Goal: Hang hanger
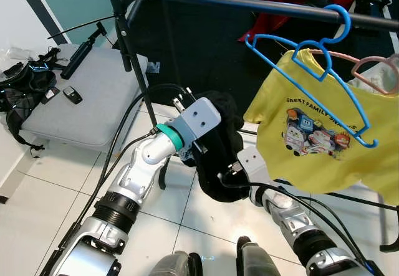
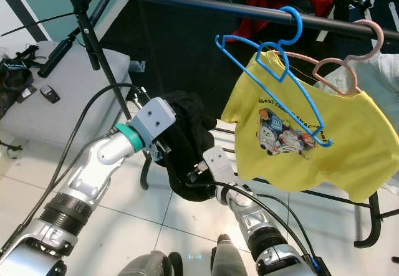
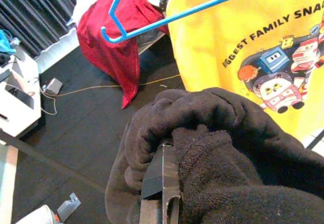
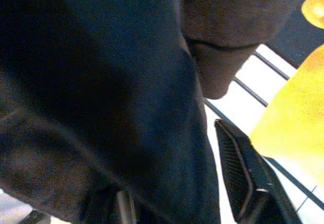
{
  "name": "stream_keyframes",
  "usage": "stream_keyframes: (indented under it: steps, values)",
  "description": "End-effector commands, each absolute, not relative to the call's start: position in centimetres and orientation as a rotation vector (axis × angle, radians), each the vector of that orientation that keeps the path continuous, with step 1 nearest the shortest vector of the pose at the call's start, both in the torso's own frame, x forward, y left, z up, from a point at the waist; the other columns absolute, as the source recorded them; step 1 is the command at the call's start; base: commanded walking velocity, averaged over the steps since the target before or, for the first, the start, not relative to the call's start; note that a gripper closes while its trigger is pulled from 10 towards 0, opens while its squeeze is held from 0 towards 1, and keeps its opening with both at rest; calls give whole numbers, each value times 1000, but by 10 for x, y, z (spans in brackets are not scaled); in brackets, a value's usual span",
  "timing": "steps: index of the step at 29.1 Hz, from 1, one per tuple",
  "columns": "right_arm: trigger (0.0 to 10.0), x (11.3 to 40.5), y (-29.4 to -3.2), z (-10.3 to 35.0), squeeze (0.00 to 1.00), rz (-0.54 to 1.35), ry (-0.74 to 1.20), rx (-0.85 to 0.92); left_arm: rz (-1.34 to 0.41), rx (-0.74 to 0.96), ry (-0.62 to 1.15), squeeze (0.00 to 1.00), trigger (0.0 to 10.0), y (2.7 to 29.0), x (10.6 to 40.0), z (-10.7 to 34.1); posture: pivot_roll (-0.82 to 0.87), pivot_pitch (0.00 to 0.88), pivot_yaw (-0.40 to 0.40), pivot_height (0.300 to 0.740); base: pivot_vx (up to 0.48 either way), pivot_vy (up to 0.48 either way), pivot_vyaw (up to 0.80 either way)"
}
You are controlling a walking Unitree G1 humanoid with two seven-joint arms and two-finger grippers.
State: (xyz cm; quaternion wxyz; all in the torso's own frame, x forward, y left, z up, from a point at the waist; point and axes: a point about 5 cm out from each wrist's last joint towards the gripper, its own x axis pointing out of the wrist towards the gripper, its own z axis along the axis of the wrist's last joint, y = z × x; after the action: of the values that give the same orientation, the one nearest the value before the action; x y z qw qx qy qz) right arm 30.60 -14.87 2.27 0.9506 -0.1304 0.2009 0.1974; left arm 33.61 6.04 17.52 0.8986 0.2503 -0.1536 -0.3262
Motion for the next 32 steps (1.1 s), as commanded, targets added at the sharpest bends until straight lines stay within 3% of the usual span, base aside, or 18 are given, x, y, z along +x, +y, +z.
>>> stream_keyframes:
  steps: [1, 9, 11, 12, 14, 17, 20, 21, 22, 23, 29, 30, 32]
  values:
    - [0, 302, -148, 17, 0, 400, 425, -254, -660, 520, -346, 0, 0, 62, 335, 181, -70, 143, 119, 740, 0, 0, 0]
    - [0, 306, -163, 24, 0, 328, 363, -234, -661, 516, -342, 0, 0, 60, 335, 179, -77, 144, 114, 740, 0, 0, 0]
    - [0, 307, -171, 27, 0, 293, 342, -252, -659, 515, -341, 0, 0, 61, 335, 179, -78, 145, 113, 740, 0, 0, 0]
    - [0, 311, -188, 38, 0, 227, 290, -317, -652, 514, -336, 0, 0, 63, 335, 178, -81, 145, 112, 740, 0, 0, 0]
    - [0, 311, -188, 38, 0, 227, 290, -317, -652, 514, -336, 0, 0, 63, 335, 178, -81, 145, 112, 740, 0, 0, 0]
    - [0, 323, -221, 75, 0, 103, 137, -446, -637, 505, -329, 0, 0, 66, 336, 177, -85, 144, 112, 740, 0, 0, 0]
    - [0, 327, -232, 92, 0, 62, 71, -489, -633, 502, -327, 0, 0, 67, 336, 176, -101, 140, 109, 740, 0, 0, 0]
    - [0, 333, -241, 118, 0, 31, -25, -515, -627, 491, -337, 0, 0, 67, 336, 178, -101, 140, 109, 740, 0, 0, 0]
    - [0, 333, -241, 118, 0, 31, -25, -515, -627, 491, -337, 0, 0, 67, 336, 178, -101, 140, 109, 740, 0, 0, 0]
    - [0, 339, -244, 148, 0, 20, -131, -536, -618, 459, -353, 0, 0, 66, 336, 181, -119, 132, 110, 740, 0, 0, 0]
    - [0, 344, -243, 174, 0, 27, -219, -544, -620, 423, -360, 0, 0, 64, 335, 184, -119, 132, 110, 740, 0, 0, 0]
    - [0, 350, -236, 199, 0, 68, -288, -528, -644, 389, -327, 0, 10000, 63, 333, 180, -129, 120, 102, 740, 0, 0, 0]
    - [0, 353, -227, 217, 0, 122, -331, -505, -677, 379, -267, 0, 10000, 61, 331, 172, -130, 119, 97, 740, 0, 0, 0]
